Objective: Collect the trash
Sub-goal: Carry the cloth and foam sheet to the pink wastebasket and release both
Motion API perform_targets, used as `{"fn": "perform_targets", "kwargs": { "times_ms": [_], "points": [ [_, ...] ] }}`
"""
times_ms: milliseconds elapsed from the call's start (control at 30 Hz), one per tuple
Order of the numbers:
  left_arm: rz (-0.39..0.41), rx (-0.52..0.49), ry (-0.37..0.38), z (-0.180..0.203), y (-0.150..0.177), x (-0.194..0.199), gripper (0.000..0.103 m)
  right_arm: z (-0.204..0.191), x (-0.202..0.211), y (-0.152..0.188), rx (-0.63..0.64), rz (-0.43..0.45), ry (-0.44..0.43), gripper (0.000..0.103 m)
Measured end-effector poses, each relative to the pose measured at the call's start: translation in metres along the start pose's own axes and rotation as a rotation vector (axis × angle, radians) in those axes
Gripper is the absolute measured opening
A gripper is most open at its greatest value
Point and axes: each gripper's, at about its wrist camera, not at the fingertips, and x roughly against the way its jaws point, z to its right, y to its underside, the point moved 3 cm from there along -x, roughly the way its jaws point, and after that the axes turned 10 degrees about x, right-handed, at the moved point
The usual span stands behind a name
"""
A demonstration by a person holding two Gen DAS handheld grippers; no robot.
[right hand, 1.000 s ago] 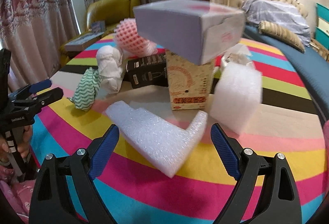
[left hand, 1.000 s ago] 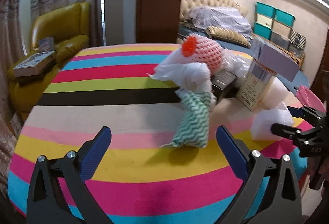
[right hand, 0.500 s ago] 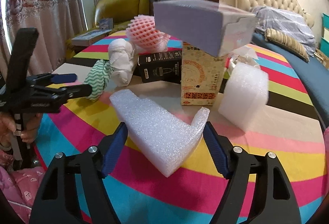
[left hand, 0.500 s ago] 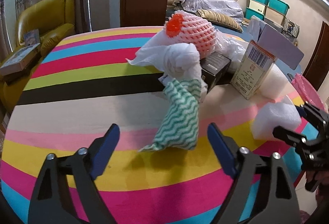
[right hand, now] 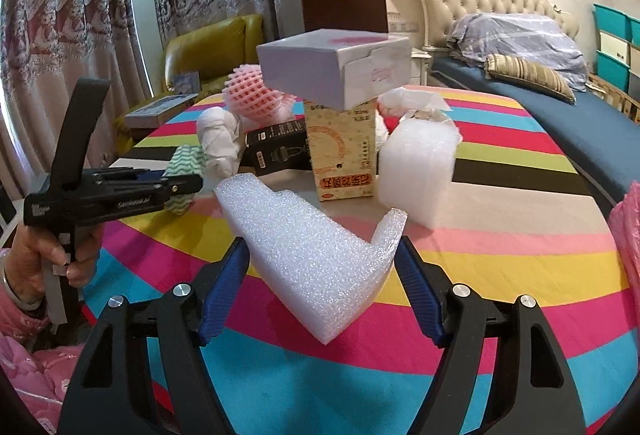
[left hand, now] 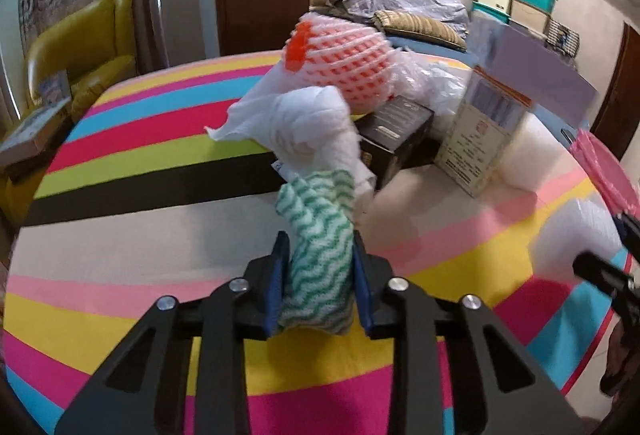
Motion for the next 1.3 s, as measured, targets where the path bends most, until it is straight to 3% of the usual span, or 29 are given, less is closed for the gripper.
{"fn": "perform_targets", "kwargs": {
  "times_ms": [400, 667, 1067, 1300],
  "points": [
    [0.08, -0.12, 0.09, 0.05, 0.018, 0.034, 0.027, 0.023, 0.033, 0.014, -0.051, 0.051, 0.079, 0.071],
    [0.059, -0.185, 0.175, 0.095, 0.024, 0.034, 0.027, 0.057, 0.056, 0.022, -0.09, 0.076, 0.17, 0.071],
    [0.027, -0.3, 0.333, 0.187, 0.015, 0.025, 0.027, 0.122, 0.096, 0.046, -0.177, 0.1, 0.362, 0.071],
    [0.012, -0.399, 0.426, 0.261, 0.013, 0.013, 0.027, 0.174, 0.13, 0.068, -0.26, 0.11, 0.494, 0.071]
  ]
}}
